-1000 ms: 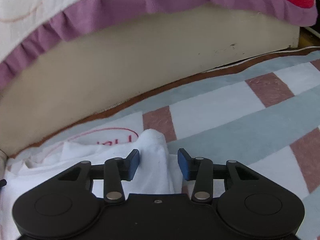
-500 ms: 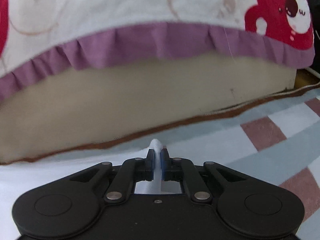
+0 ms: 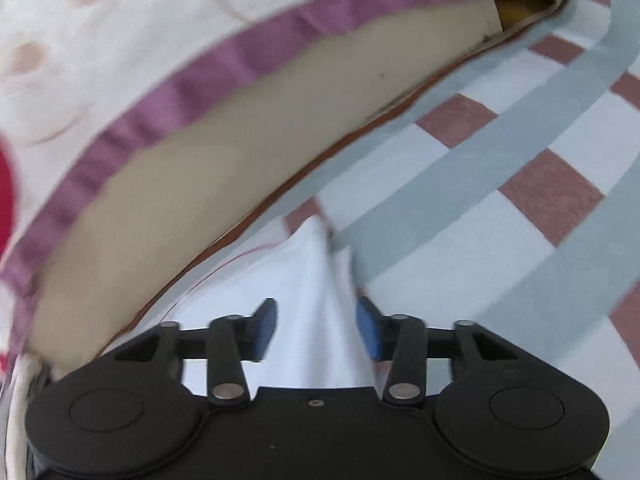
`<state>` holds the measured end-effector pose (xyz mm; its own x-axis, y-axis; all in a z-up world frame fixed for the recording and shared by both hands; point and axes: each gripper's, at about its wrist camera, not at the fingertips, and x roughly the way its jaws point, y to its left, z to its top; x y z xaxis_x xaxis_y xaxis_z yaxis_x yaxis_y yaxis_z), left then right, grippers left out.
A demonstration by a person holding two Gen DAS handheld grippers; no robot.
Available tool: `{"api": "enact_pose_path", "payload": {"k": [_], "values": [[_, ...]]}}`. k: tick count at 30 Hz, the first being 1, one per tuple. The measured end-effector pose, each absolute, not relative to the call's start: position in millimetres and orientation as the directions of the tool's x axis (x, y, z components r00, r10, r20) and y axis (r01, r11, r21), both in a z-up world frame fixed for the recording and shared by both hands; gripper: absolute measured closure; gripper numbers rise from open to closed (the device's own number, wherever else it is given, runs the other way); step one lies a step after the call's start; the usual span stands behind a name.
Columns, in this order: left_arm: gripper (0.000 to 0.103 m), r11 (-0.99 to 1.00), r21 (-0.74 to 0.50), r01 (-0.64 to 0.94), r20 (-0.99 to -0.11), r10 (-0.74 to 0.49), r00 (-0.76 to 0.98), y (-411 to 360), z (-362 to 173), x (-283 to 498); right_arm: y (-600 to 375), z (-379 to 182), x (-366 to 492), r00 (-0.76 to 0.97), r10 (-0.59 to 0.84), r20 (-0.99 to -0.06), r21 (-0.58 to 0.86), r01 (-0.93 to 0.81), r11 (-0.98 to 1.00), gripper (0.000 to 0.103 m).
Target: Fold clothes
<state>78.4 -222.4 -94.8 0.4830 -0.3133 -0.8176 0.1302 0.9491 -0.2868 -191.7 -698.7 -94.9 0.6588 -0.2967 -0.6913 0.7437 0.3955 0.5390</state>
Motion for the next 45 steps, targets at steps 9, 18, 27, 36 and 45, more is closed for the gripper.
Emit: {"api": "enact_pose_path", "payload": {"k": [9, 18, 27, 36, 45], "values": [[0.072, 0.924, -0.373, -0.078, -0.820, -0.290, 0.493, -201, -122, 57, -615, -82, -214, 0.609, -0.396, -0.687, 0.500, 0.792, 0.350, 0.045], [0.074, 0.892, -0.440, -0.099, -0.824, -0.358, 0.440, -185, -142, 62, -554, -121, -226, 0.631, -0.172, -0.757, 0.591, 0.772, 0.235, 0.045], [0.070, 0.885, -0.465, -0.007, -0.809, -0.421, 0.411, -188, -148, 73, -542, -137, -227, 0.535, -0.269, -0.801, 0.536, 0.841, 0.076, 0.044], [0.056, 0.893, -0.423, 0.152, -0.766, -0.442, 0.467, -204, -148, 67, -552, -152, -215, 0.475, -0.448, -0.757, 0.488, 0.868, 0.095, 0.049], [0.098, 0.885, -0.426, 0.185, -0.685, -0.450, 0.574, -184, -131, 64, -558, -116, -232, 0.470, -0.552, -0.689, 0.449, 0.875, 0.184, 0.097]]}}
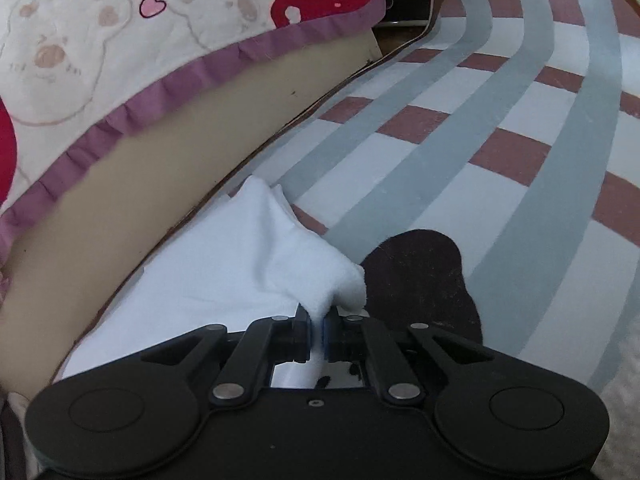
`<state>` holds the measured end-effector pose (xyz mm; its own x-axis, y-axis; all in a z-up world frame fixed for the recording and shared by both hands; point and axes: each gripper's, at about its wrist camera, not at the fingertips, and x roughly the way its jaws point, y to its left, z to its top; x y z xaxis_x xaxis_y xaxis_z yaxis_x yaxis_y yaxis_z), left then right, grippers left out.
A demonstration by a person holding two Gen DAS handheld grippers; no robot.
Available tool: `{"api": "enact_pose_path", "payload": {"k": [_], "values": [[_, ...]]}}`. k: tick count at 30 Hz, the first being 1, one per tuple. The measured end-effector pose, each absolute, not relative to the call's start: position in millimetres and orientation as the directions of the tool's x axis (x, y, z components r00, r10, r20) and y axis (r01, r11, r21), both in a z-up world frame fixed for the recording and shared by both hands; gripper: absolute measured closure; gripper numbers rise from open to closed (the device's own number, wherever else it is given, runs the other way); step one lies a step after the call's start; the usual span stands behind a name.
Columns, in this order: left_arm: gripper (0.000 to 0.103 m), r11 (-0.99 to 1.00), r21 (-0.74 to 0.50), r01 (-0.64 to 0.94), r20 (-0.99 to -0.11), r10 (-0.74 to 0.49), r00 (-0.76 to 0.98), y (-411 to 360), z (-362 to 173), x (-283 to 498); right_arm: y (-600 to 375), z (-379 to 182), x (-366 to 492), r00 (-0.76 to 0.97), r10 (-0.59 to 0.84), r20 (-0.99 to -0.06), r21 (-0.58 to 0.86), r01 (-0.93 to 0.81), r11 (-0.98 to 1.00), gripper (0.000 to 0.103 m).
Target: Fold clothes
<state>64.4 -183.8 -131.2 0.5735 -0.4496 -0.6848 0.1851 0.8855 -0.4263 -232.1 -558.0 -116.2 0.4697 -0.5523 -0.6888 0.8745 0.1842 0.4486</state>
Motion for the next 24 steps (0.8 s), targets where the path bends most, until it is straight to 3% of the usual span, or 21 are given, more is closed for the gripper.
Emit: {"api": "enact_pose_path", "payload": {"k": [8, 10, 13, 15, 19, 24], "values": [[0.097, 0.965, -0.130, 0.230, -0.735, -0.249, 0.631, -213, -119, 57, -562, -126, -229, 0.434, -0.506, -0.746, 0.419, 0.896, 0.150, 0.097], [0.093, 0.960, -0.220, 0.170, -0.754, -0.278, 0.595, -204, -119, 63, -562, -130, -232, 0.428, -0.497, -0.755, 0.433, 0.895, 0.112, 0.096], [0.087, 0.889, -0.451, -0.080, -0.800, -0.362, 0.479, -165, -131, 75, -564, -135, -235, 0.415, -0.478, -0.774, 0.447, 0.893, 0.052, 0.096], [0.087, 0.877, -0.461, -0.134, -0.822, -0.365, 0.437, -149, -133, 76, -564, -136, -234, 0.406, -0.474, -0.781, 0.439, 0.897, 0.046, 0.093], [0.062, 0.872, -0.466, -0.149, -0.833, -0.375, 0.407, -133, -129, 77, -564, -139, -236, 0.380, -0.451, -0.808, 0.426, 0.905, -0.001, 0.070], [0.062, 0.850, -0.504, -0.150, -0.829, -0.429, 0.358, -144, -141, 71, -560, -139, -235, 0.405, -0.427, -0.808, 0.457, 0.889, -0.020, 0.053]]}}
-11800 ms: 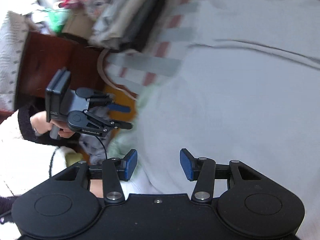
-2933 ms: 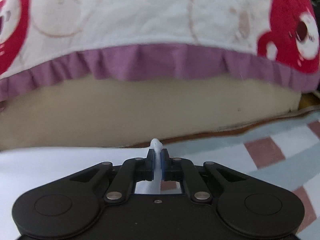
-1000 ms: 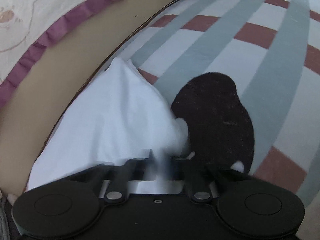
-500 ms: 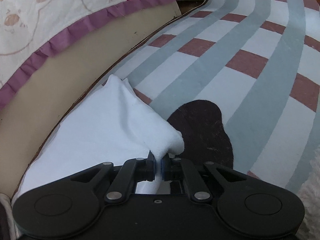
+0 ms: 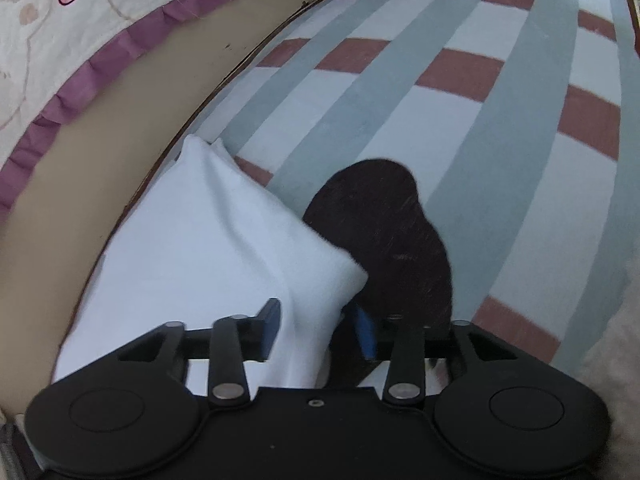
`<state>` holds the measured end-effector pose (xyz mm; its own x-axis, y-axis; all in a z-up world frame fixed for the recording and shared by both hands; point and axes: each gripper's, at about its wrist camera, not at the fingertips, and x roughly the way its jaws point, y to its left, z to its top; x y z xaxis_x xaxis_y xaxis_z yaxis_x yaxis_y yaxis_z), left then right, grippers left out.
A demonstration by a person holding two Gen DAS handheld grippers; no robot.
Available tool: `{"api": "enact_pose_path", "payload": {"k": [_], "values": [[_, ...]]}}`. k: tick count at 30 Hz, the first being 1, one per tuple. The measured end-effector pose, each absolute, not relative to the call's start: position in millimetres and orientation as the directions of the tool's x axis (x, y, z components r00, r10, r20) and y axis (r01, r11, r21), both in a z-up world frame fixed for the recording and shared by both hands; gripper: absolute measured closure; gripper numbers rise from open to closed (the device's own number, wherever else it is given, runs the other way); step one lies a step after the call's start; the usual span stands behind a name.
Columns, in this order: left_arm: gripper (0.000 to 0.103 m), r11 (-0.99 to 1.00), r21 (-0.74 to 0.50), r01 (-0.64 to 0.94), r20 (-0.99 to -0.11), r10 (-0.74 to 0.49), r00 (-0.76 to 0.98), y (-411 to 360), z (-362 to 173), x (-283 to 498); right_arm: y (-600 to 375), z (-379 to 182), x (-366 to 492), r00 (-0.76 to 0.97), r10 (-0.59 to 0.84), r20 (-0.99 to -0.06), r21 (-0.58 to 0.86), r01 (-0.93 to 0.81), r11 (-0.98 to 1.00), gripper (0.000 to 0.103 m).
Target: Fold clothes
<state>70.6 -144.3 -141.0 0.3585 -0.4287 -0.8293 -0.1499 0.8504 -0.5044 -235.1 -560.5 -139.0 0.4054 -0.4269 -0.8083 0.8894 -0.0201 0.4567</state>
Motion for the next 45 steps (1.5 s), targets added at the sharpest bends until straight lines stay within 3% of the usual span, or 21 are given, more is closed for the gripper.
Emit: {"api": "enact_pose_path", "payload": {"k": [6, 9, 10, 11, 12, 13, 14, 19, 26, 32, 36, 39, 45], "values": [[0.037, 0.791, -0.605, -0.095, -0.742, -0.517, 0.427, -170, -162, 63, -562, -146, -233, 0.390, -0.419, -0.820, 0.449, 0.892, -0.050, 0.049], [0.036, 0.747, -0.662, -0.065, -0.683, -0.564, 0.464, -180, -170, 58, -561, -146, -230, 0.396, -0.433, -0.810, 0.451, 0.892, -0.027, 0.045], [0.038, 0.755, -0.654, -0.049, -0.679, -0.557, 0.479, -186, -170, 57, -561, -146, -229, 0.397, -0.443, -0.804, 0.450, 0.893, -0.017, 0.045], [0.049, 0.770, -0.637, -0.036, -0.682, -0.541, 0.492, -191, -169, 57, -561, -146, -228, 0.400, -0.452, -0.798, 0.450, 0.893, -0.005, 0.045], [0.097, 0.789, -0.614, -0.027, -0.693, -0.522, 0.497, -195, -167, 58, -561, -145, -227, 0.413, -0.461, -0.785, 0.460, 0.888, 0.012, 0.049], [0.098, 0.807, -0.591, -0.019, -0.704, -0.503, 0.502, -199, -165, 59, -561, -142, -228, 0.438, -0.470, -0.766, 0.479, 0.877, 0.037, 0.091], [0.098, 0.819, -0.574, -0.008, -0.703, -0.488, 0.517, -199, -158, 57, -561, -138, -228, 0.463, -0.479, -0.746, 0.498, 0.865, 0.061, 0.095], [0.098, 0.900, -0.432, 0.063, -0.741, -0.394, 0.543, -206, -119, 48, -543, -81, -238, 0.543, -0.575, -0.613, 0.509, 0.827, 0.238, 0.097], [0.096, 0.949, -0.311, 0.050, -0.833, -0.298, 0.466, -205, -130, 48, -554, -96, -245, 0.510, -0.474, -0.718, 0.506, 0.850, 0.149, 0.097], [0.081, 0.983, -0.185, -0.011, -0.840, -0.152, 0.521, -189, -112, 54, -553, -89, -249, 0.530, -0.437, -0.727, 0.519, 0.841, 0.155, 0.097], [0.085, 0.992, 0.103, -0.067, -0.755, 0.122, 0.644, -188, -81, 49, -547, -82, -246, 0.538, -0.434, -0.723, 0.510, 0.839, 0.190, 0.096], [0.085, 0.991, 0.134, -0.022, -0.675, 0.107, 0.730, -200, -59, 41, -547, -82, -243, 0.534, -0.444, -0.720, 0.503, 0.842, 0.195, 0.096], [0.084, 0.914, -0.216, 0.343, -0.730, -0.384, 0.565, -246, -53, 27, -541, -75, -234, 0.536, -0.479, -0.696, 0.463, 0.844, 0.271, 0.096]]}}
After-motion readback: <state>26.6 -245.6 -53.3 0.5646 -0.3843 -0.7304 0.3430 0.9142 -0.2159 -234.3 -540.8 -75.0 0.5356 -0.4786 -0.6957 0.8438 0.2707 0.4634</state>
